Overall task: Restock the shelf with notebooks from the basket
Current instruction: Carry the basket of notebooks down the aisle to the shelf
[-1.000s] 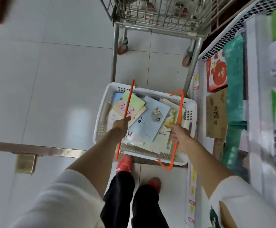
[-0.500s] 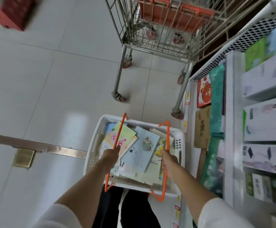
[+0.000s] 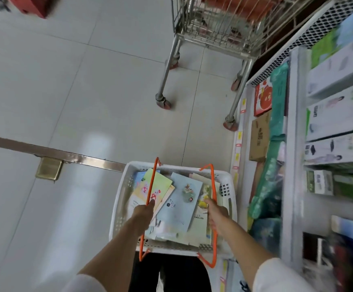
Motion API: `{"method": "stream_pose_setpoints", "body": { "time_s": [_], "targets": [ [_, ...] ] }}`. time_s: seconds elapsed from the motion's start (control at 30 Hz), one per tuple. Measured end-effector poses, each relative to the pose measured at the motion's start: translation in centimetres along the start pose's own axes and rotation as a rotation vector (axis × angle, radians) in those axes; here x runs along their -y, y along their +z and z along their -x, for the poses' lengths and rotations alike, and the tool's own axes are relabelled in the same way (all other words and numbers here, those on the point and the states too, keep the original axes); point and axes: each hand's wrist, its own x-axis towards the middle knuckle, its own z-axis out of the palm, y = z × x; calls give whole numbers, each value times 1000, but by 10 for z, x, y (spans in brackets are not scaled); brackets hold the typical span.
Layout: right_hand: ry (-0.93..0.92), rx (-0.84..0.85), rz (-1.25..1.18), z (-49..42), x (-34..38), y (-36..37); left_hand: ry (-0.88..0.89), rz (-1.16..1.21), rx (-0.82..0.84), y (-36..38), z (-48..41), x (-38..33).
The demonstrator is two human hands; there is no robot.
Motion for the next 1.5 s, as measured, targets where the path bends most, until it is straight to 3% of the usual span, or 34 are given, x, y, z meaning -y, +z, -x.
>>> {"method": "stream_pose_setpoints", "body": {
  "time_s": [0.77,1.4,1.5],
  "targets": [
    [-90,13,-125,71,-230,37,107,-166,-78,-11,74,201],
    [-135,87,-168,99,-508,65,128,-207,7,18,124,468],
    [-91,45,-162,112,-556,71,116,-181,-51,29,136,523]
  ]
}}
